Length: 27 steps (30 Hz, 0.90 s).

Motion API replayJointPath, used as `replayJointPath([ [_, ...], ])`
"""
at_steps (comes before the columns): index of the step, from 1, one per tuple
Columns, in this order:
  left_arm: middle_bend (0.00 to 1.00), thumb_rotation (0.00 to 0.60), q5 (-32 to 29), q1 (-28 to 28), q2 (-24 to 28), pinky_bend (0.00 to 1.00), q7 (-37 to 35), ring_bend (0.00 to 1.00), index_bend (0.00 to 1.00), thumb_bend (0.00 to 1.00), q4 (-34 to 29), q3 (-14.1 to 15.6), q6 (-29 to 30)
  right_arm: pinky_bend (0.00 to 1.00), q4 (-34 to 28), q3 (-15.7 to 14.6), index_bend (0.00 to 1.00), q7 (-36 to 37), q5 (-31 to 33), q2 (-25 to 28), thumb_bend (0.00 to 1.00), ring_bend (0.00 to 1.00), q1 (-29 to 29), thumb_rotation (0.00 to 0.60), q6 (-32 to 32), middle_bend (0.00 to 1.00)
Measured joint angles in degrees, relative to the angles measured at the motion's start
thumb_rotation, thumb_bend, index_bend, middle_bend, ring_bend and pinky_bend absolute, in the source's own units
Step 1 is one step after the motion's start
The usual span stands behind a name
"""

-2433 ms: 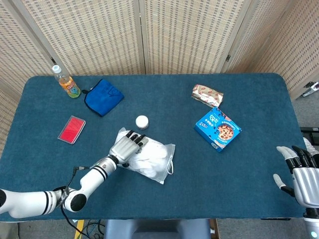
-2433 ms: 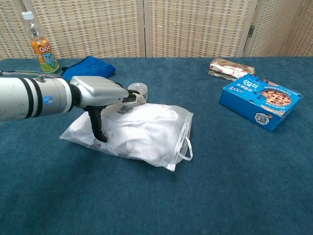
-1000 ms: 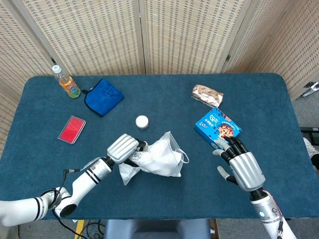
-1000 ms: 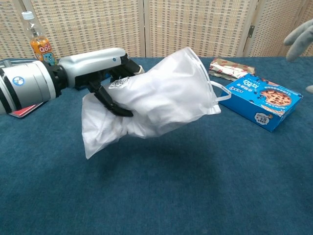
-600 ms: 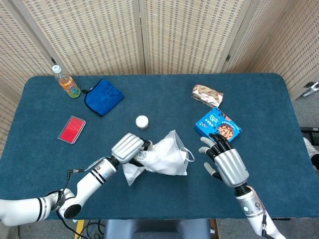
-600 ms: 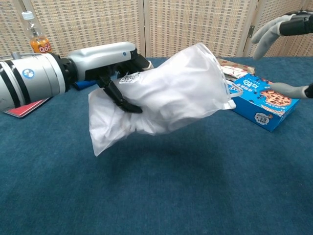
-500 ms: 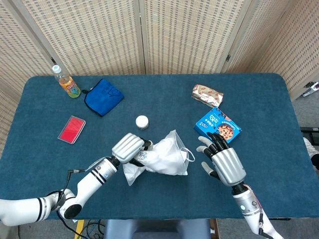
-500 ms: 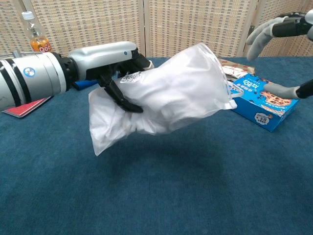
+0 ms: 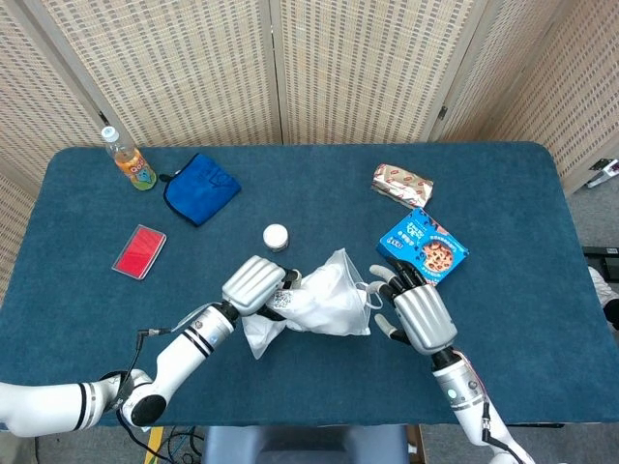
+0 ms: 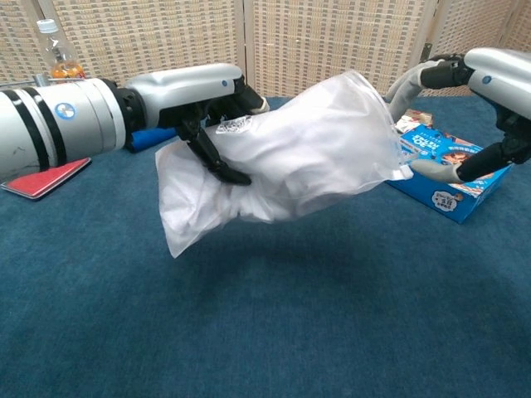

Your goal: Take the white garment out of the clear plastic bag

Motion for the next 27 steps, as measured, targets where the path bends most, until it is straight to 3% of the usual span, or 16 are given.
replayJointPath([
  [27, 0.61, 0.6, -9.0, -4.9, -2.9, 0.68, 8.3, 0.61, 0.53, 0.29, -2.0, -2.2, 1.5, 0.16, -0.8, -0.3, 0.39, 2.1, 2.5, 0.4, 0.27, 0.07, 1.2, 0.6, 1.0, 0.21],
])
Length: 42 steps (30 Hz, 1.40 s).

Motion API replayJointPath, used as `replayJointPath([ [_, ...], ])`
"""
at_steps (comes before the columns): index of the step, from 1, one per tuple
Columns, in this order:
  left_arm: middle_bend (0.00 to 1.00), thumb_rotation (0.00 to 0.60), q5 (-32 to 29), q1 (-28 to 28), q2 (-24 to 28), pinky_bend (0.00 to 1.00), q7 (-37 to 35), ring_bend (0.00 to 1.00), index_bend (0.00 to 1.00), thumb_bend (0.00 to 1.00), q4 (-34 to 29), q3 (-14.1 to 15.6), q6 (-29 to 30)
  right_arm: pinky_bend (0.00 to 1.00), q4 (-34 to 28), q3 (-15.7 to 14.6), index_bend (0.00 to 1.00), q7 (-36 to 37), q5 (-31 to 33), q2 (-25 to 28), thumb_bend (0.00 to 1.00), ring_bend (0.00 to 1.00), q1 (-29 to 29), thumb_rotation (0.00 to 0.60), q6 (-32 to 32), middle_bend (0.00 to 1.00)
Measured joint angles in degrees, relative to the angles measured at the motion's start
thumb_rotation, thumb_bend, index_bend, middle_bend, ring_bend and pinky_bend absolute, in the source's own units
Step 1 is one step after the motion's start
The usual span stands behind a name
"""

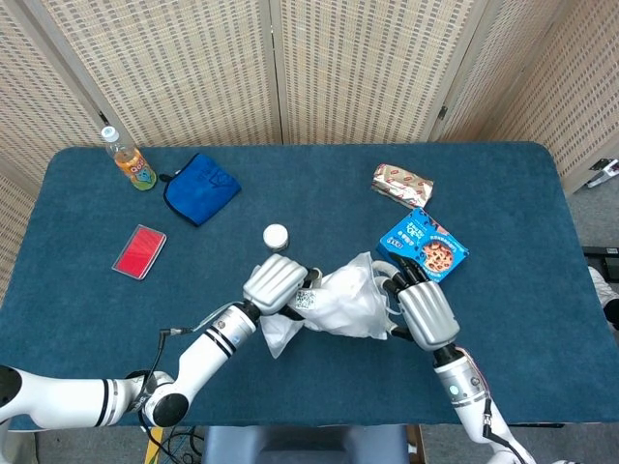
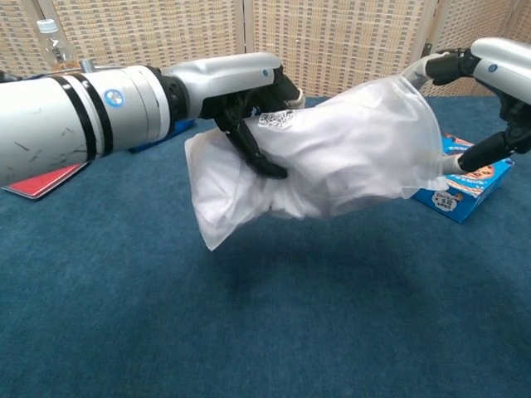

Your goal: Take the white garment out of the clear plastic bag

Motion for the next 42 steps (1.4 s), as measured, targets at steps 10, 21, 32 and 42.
replayJointPath([
  [10, 0.61, 0.6, -2.4, 0.0, 1.5, 0.68, -1.0, 0.61, 0.53, 0.29, -0.7, -0.3, -0.2, 0.14, -0.1, -1.2, 0.39, -1.8, 1.2, -0.8, 0.27, 0.06, 1.1, 0.6, -2.0, 0.19],
  [21, 0.61, 0.6, -8.4, -0.5, 4.5, 0.68, -3.4, 0.61, 0.52, 0.29, -3.2, -1.4, -2.3, 0.11, 1.5, -1.3, 0.4, -3.2, 1.0, -2.6, 0.4, 0.05, 2.2, 0.6, -2.2, 0.19],
  [32, 0.61, 0.6, -11.4, -1.2, 7.5, 0.68, -6.0, 0.61, 0.51, 0.3, -5.0, -1.8, -3.8, 0.11, 3.2, -1.1, 0.58, -2.8, -0.2, -4.1, 0.6, 0.05, 3.4, 0.6, -2.0, 0.28],
  [42, 0.61, 0.6, -11.5, -1.6, 9.9, 0.68, -5.7, 0.6, 0.48, 0.3, -5.6, 0.6, -5.1, 0.11, 6.0, -0.8, 0.75, 0.1, -1.6, -4.8, 0.71, 0.12, 3.7, 0.6, -0.4, 0.37],
])
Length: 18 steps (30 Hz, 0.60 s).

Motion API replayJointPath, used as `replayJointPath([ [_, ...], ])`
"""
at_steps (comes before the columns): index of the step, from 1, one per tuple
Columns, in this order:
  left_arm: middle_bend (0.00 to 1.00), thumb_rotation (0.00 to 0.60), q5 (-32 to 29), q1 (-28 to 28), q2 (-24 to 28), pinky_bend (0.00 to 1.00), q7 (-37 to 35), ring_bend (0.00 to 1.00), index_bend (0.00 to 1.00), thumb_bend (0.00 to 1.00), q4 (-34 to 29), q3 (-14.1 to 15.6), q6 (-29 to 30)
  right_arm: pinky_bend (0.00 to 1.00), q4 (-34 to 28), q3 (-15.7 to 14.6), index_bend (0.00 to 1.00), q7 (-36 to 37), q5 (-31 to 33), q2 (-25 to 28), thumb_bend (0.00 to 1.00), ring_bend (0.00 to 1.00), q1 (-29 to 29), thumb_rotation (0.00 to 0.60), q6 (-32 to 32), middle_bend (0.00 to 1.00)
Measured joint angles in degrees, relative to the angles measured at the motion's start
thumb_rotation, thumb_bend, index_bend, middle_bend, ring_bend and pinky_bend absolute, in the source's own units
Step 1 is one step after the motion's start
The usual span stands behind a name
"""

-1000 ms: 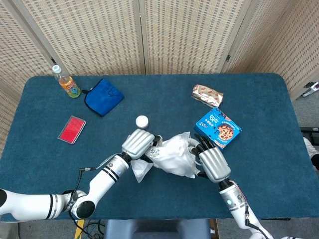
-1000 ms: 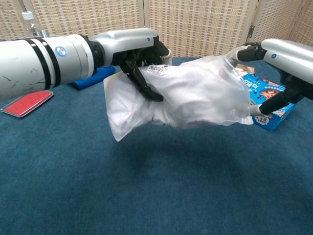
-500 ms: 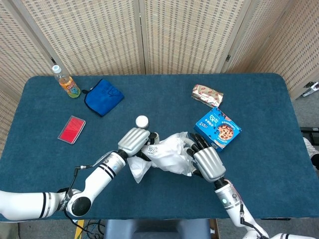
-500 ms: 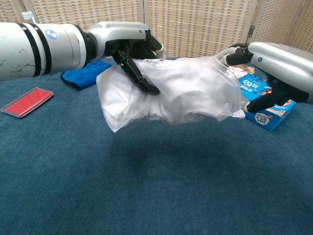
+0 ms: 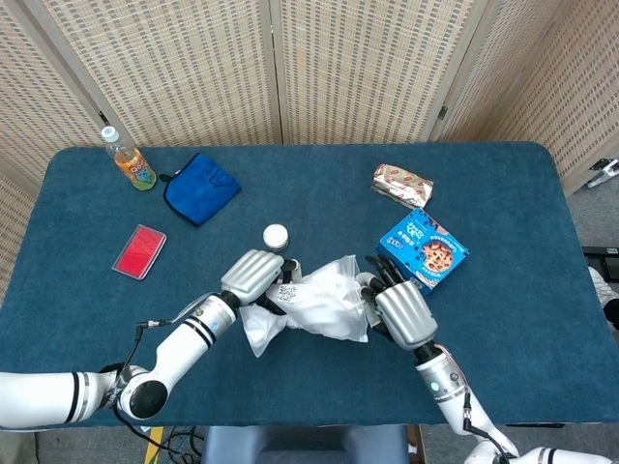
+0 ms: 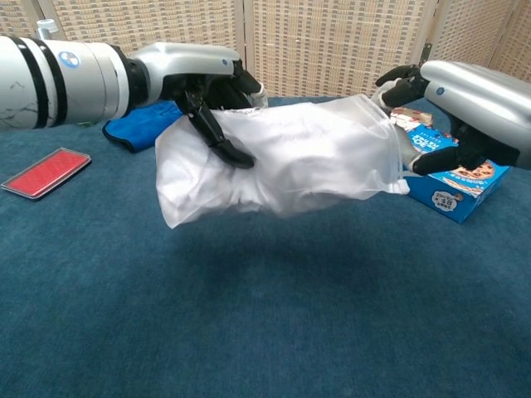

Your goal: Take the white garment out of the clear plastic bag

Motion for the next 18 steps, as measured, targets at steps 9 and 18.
replayJointPath([
  [9, 0.54, 0.6, 2.2, 0.0, 0.1, 0.63, 2.1, 0.56, 0.42, 0.29, 0.6, 3.4, 0.4, 0.11, 2.4, 0.6, 0.82, 3.7, 1.1, -0.2, 0.72, 0.14, 0.3, 0.6, -0.1, 0.41],
  [18, 0.43, 0.6, 3.9, 0.4, -1.7, 0.57, 3.2, 0.49, 0.23, 0.28, 3.6, 6.4, 0.5, 0.11, 5.1, -0.1, 0.86, 4.4, 1.6, -1.4, 0.71, 0.14, 0.4, 0.6, -0.5, 0.43],
])
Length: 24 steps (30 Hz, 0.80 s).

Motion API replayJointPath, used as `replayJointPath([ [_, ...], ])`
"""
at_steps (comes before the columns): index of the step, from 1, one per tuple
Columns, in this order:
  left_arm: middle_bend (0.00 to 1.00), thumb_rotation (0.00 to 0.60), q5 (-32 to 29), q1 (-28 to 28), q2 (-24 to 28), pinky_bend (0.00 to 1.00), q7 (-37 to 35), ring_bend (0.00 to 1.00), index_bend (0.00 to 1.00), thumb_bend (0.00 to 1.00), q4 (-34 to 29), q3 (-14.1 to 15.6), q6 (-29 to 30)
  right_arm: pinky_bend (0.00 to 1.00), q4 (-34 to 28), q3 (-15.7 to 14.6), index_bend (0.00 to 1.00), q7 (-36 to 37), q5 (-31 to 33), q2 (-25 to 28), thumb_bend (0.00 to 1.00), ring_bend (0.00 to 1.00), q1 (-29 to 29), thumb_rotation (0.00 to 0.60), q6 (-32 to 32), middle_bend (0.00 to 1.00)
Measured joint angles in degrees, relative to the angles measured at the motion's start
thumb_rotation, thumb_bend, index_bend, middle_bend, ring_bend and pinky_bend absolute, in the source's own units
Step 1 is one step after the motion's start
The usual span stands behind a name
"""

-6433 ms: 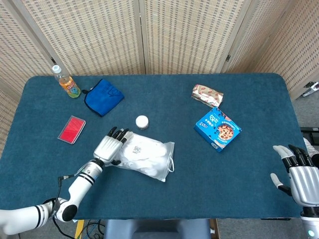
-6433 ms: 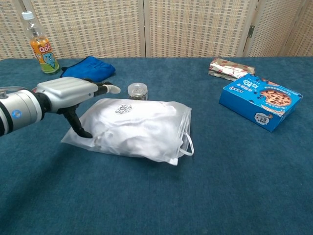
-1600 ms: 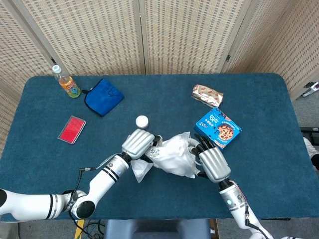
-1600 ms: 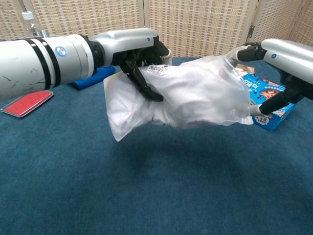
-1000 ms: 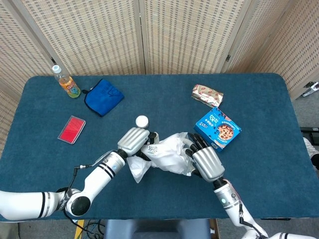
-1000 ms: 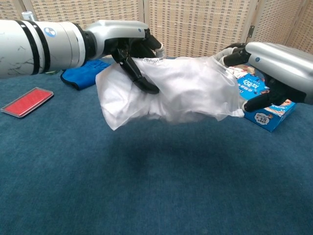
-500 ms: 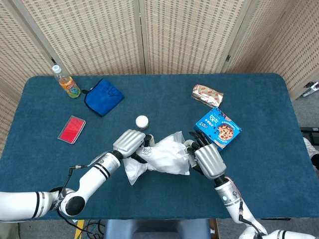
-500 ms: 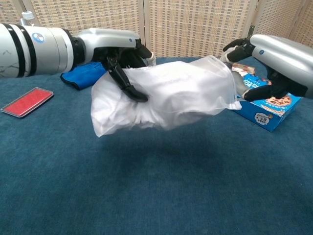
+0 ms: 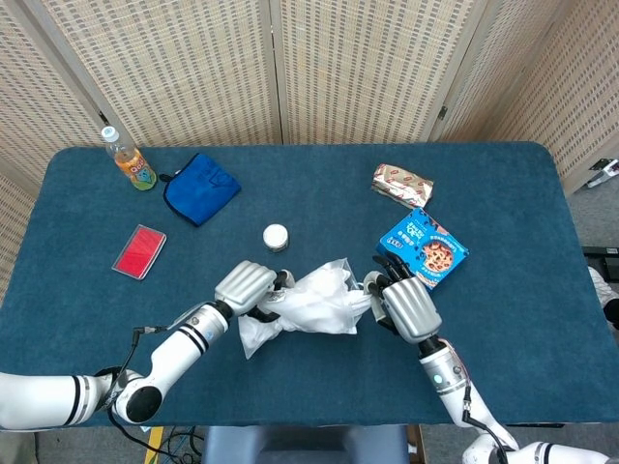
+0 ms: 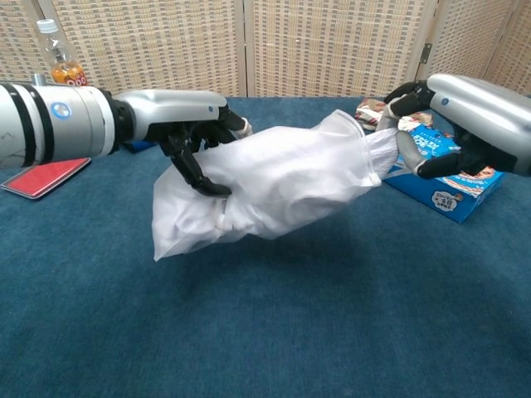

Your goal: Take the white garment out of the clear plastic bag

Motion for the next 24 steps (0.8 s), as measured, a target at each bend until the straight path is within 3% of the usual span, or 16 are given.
replayJointPath([
  [5, 0.25, 0.6, 1.4, 0.6, -0.9, 0.46, 0.7, 0.33, 0.03, 0.22, 1.9, 1.1, 0.9, 0.11, 2.5, -0.6, 0.86, 0.6, 0.5, -1.4, 0.71, 0.14, 0.0, 0.6, -0.5, 0.43],
  [12, 0.2, 0.6, 5.9, 2.9, -0.1, 0.45, 1.4, 0.31, 0.0, 0.21, 2.0, 2.8, 4.1, 0.11, 4.3, -1.1, 0.86, 1.1, 0.7, -2.3, 0.7, 0.14, 0.2, 0.6, -1.2, 0.43],
  [15, 0.21, 0.6, 9.5, 4.2, 0.7, 0.45, 1.5, 0.31, 0.11, 0.21, 2.3, 4.0, 5.5, 0.11, 4.3, -1.0, 0.86, 1.2, 0.9, -2.2, 0.7, 0.14, 0.3, 0.6, -1.3, 0.43],
  [19, 0.3, 0.6, 15.0, 5.5, 1.8, 0.45, 0.6, 0.36, 0.29, 0.21, 3.4, 5.6, 6.4, 0.11, 4.3, -0.9, 0.86, 1.0, 1.2, -2.0, 0.7, 0.14, 0.3, 0.6, -1.3, 0.43],
  [24, 0.41, 0.6, 25.7, 7.3, 3.4, 0.45, -3.0, 0.42, 0.37, 0.21, 6.5, 8.3, 8.0, 0.11, 4.2, -0.7, 0.86, 0.7, 1.5, -1.9, 0.7, 0.14, 0.4, 0.6, -1.4, 0.43],
])
